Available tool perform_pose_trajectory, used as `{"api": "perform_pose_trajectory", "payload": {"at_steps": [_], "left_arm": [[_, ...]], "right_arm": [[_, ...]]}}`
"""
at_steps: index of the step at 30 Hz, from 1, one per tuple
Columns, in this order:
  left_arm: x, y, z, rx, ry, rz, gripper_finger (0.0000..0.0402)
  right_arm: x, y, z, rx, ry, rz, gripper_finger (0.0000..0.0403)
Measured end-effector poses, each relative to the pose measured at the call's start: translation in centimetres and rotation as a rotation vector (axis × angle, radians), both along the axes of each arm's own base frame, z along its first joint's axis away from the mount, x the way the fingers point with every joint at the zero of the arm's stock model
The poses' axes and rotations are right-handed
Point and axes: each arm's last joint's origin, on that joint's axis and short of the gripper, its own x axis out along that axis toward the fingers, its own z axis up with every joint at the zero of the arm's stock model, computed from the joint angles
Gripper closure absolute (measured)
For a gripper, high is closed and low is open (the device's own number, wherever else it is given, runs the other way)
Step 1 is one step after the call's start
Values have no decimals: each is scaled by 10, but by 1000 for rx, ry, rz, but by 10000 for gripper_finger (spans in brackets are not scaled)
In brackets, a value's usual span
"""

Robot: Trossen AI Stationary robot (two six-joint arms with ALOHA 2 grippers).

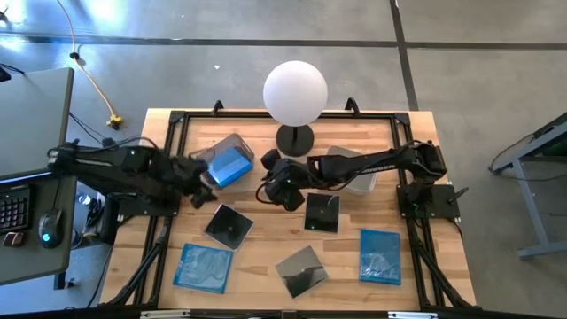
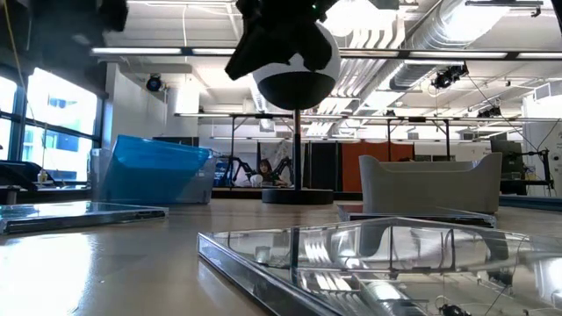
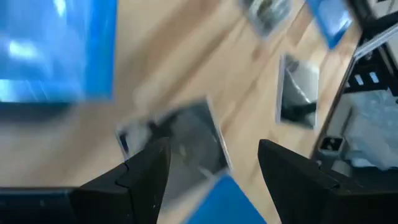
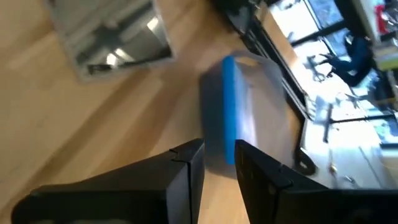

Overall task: Pick & place jewel cases by type
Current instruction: Put the left blue CD case into the black bin

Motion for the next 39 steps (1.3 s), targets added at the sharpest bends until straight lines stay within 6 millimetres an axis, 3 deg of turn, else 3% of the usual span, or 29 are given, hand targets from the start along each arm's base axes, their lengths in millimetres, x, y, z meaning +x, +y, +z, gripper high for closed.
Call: {"api": "perform_pose_trajectory", "payload": {"at_steps": [6,10,20,31,39], "left_arm": [[-4,-35,-43,-234,226,124,160],[-8,-59,-57,-337,345,156,160],[-10,-116,-75,-244,390,-218,160],[-3,-136,-109,-127,493,-99,160],[-1,-145,-130,13,591,-352,160]], "right_arm": [[-2,4,-23,-24,-7,71,320],[-4,3,-42,-69,-55,101,320],[-7,3,-56,-125,-192,141,320],[-7,3,-58,-92,-185,114,320],[-7,3,-57,-91,-187,115,320]]}}
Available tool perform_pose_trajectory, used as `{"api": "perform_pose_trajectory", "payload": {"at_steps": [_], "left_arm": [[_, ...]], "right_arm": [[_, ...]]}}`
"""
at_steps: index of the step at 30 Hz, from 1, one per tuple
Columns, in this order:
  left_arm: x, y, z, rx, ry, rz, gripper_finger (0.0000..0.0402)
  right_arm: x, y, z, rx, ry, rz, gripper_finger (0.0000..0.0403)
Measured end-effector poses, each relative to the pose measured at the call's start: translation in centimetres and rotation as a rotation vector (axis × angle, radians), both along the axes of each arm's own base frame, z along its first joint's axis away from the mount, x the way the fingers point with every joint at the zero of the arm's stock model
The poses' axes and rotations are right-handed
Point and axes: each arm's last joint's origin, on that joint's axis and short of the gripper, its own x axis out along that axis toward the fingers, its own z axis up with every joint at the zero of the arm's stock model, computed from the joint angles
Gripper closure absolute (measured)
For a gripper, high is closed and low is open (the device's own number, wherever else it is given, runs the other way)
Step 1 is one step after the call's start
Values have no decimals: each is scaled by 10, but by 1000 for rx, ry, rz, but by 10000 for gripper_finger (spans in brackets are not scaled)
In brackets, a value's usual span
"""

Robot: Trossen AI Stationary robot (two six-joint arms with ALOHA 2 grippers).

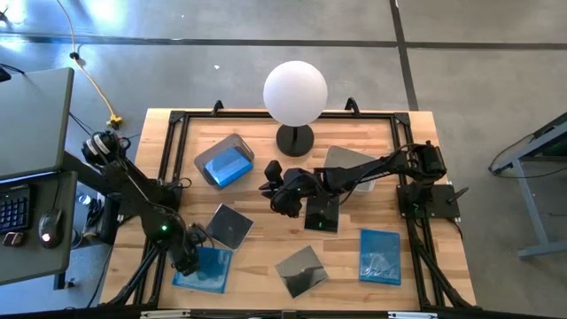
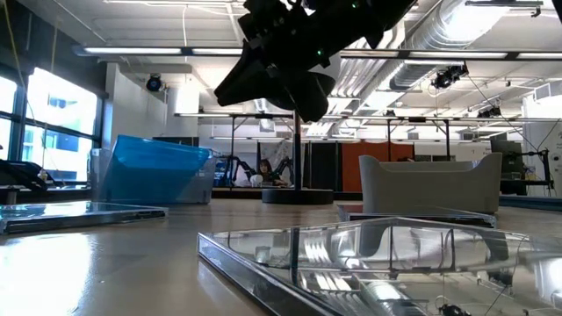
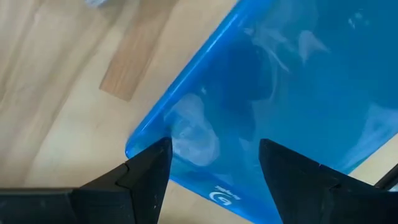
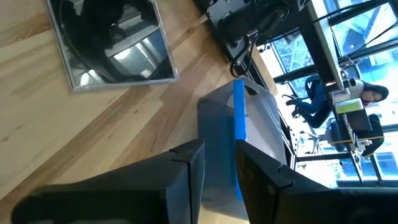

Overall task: Pick & place jewel cases by type
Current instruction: Put the left blue CD case into the black bin

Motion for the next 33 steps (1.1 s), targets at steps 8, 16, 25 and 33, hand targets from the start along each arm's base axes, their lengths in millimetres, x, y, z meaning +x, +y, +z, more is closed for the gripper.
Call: {"api": "perform_pose_trajectory", "payload": {"at_steps": [8,16,25,33], "left_arm": [[6,2,-5,57,-51,13,160],[30,18,-5,88,-138,134,160],[62,53,-4,228,-292,286,160],[89,88,-2,292,-384,366,160]], "right_arm": [[0,2,0,46,-4,32,320],[-1,7,-1,119,8,25,320],[-5,32,-4,229,60,191,320],[-7,46,-4,278,70,195,320]]}}
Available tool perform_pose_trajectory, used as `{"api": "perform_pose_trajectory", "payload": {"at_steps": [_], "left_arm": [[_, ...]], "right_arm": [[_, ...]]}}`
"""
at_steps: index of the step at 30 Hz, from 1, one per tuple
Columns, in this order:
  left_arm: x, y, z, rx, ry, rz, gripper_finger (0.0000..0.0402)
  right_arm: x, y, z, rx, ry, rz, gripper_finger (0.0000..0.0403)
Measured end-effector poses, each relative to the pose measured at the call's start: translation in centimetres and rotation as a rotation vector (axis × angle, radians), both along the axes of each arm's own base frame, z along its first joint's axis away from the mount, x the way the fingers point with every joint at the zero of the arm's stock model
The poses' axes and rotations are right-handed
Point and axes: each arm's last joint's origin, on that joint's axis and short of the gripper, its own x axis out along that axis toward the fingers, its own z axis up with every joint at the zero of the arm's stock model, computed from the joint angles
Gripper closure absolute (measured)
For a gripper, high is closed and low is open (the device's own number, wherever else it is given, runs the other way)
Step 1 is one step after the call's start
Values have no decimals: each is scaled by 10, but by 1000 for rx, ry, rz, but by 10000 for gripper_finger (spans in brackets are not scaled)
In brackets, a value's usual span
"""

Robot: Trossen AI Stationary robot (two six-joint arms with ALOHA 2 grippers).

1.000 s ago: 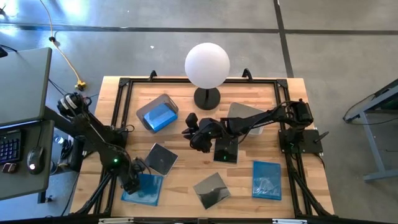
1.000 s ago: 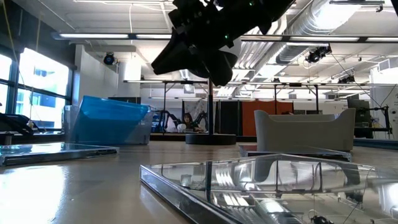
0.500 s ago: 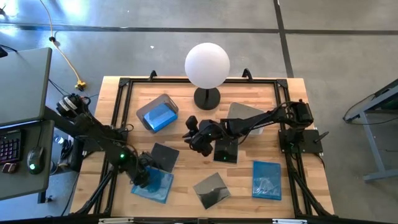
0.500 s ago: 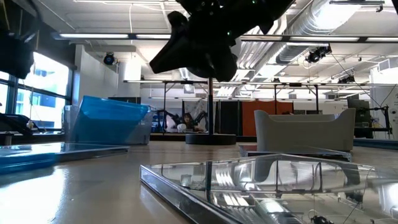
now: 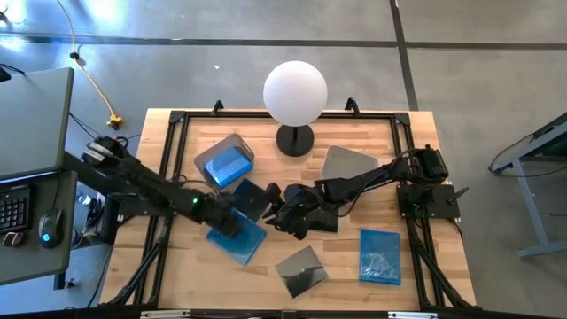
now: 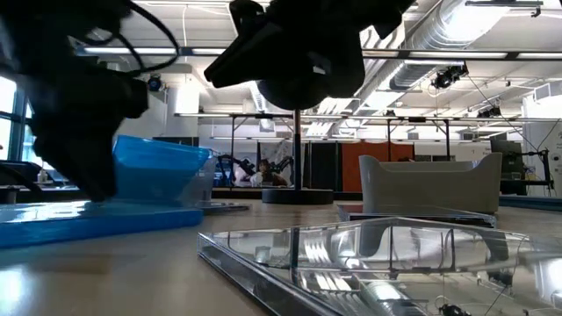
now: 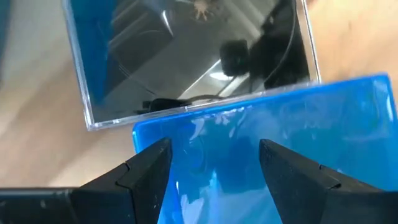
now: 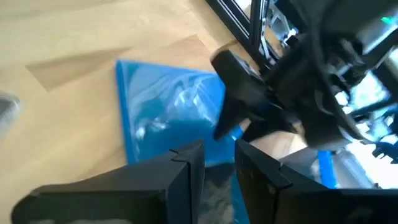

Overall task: Pick & place jewel cases by type
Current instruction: Put the left blue CD case into the black bin

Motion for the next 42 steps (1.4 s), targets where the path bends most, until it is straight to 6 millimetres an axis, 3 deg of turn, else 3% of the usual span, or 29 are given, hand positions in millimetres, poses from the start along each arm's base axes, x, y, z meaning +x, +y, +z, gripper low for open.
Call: {"api": "perform_pose_trajectory", "payload": {"at_steps": [15,22,27,33,37,42], "left_arm": [[20,35,4,-77,-44,-57,160],[27,43,9,-254,-54,-88,160],[32,41,17,-353,-69,-143,160],[32,22,24,-398,-62,-210,160],[17,10,27,-297,29,-86,160],[-19,-6,36,-120,142,108,160]], "right_arm": [[-3,2,-4,50,59,-19,320],[-3,5,-4,106,72,8,320],[-4,8,-4,121,77,3,309],[-7,23,-4,152,89,-8,284],[-10,38,-4,160,95,17,279],[-17,61,-4,118,86,16,278]]}}
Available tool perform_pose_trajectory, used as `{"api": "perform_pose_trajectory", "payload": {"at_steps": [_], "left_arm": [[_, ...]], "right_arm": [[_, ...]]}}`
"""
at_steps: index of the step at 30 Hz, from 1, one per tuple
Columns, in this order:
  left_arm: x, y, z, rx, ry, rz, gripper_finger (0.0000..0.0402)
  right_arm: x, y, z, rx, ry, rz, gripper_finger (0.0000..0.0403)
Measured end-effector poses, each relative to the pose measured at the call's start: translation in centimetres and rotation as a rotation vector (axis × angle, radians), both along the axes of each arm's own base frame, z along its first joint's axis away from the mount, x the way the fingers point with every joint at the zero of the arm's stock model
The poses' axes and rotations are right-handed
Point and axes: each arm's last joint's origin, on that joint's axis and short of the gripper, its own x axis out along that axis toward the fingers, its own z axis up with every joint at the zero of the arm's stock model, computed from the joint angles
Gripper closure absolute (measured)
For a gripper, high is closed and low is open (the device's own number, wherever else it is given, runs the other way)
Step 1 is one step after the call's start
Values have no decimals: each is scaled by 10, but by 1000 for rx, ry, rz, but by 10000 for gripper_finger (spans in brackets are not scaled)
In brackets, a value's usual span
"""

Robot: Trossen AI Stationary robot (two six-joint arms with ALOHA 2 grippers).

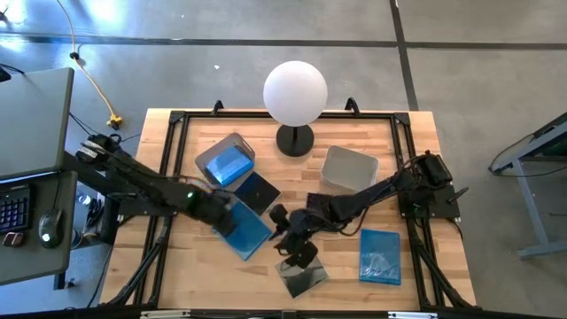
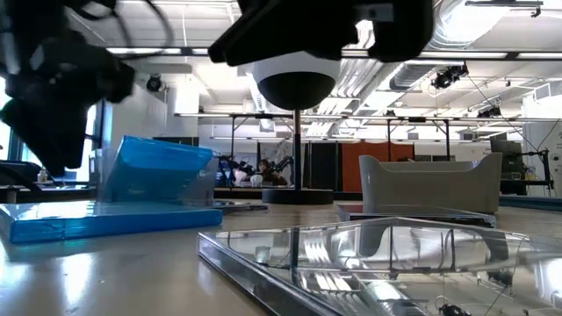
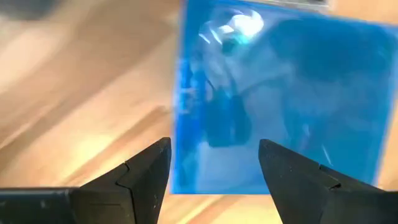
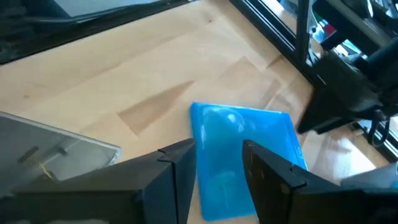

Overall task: Pick & place jewel cases by type
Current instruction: Put the left blue CD case into the black bin

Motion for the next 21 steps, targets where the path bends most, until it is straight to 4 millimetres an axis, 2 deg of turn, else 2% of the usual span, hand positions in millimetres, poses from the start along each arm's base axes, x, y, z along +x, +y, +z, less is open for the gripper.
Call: {"api": "perform_pose_trajectory", "payload": {"at_steps": [3,7,11,16,21], "left_arm": [[-17,-6,5,59,3,73,160],[-23,-10,4,105,0,97,160],[-20,-8,2,112,6,81,160],[-16,-5,2,116,-5,89,160],[-10,-3,-11,90,-74,97,160]], "right_arm": [[1,11,-6,-9,-14,6,278],[8,19,-24,-13,-42,-5,278],[15,15,-40,-46,-42,-57,278],[19,5,-49,-64,-18,-100,278],[23,3,-71,-79,24,-100,279]]}}
